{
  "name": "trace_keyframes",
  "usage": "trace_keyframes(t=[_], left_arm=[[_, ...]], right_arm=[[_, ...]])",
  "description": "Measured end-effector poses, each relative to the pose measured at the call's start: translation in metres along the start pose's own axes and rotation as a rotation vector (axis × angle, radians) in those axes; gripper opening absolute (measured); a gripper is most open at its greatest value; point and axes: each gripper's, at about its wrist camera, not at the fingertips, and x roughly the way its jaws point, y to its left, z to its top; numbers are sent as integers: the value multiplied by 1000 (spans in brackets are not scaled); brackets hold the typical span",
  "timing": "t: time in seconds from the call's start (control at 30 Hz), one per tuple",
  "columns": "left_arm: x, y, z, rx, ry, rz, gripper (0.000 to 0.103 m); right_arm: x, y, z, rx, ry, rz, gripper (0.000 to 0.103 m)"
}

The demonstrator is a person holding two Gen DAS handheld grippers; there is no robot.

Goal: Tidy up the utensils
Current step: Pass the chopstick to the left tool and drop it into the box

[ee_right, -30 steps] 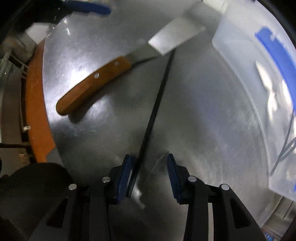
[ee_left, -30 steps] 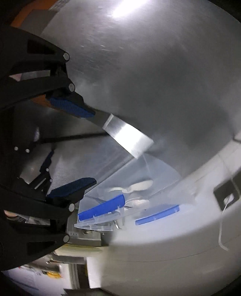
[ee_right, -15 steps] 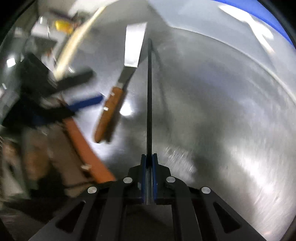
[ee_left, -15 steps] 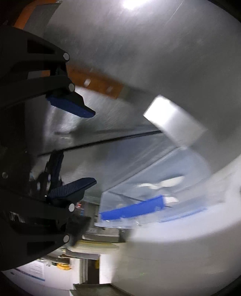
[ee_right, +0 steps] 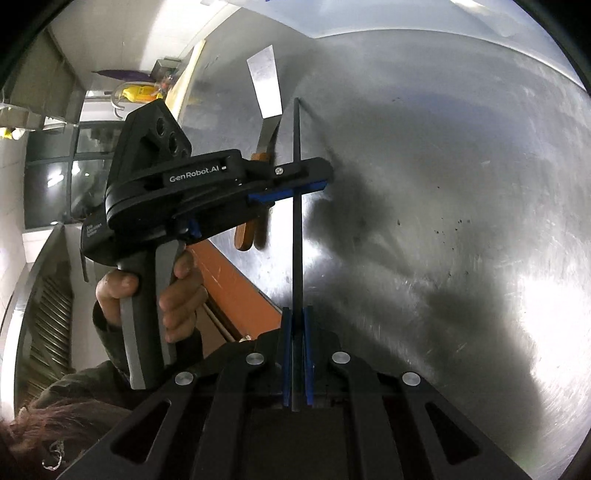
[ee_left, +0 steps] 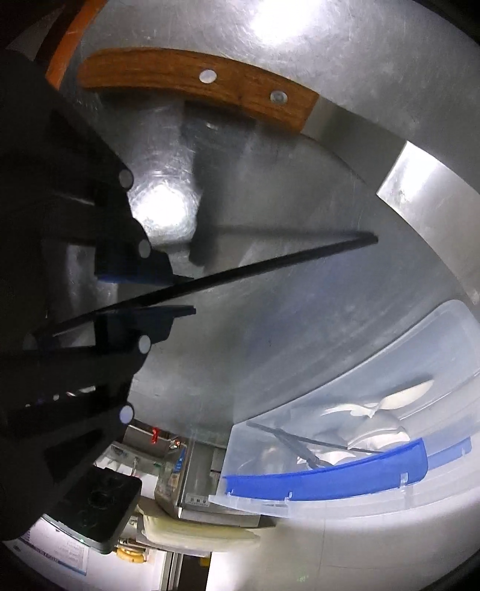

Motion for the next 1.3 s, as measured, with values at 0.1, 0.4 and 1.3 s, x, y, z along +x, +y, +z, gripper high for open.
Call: trace_keyframes(t=[0.1, 0.4, 1.3], left_arm=[[-6, -3, -6, -1, -24, -5, 9], [-86, -55, -27, 206, -174, -100, 7], [92, -284, 190, 555, 173, 90, 7]], right_arm=[[3, 0, -8, -9, -4, 7, 7], [-9, 48, -11, -191, -63, 35, 7], [-137, -63, 168, 81, -391, -198, 7]])
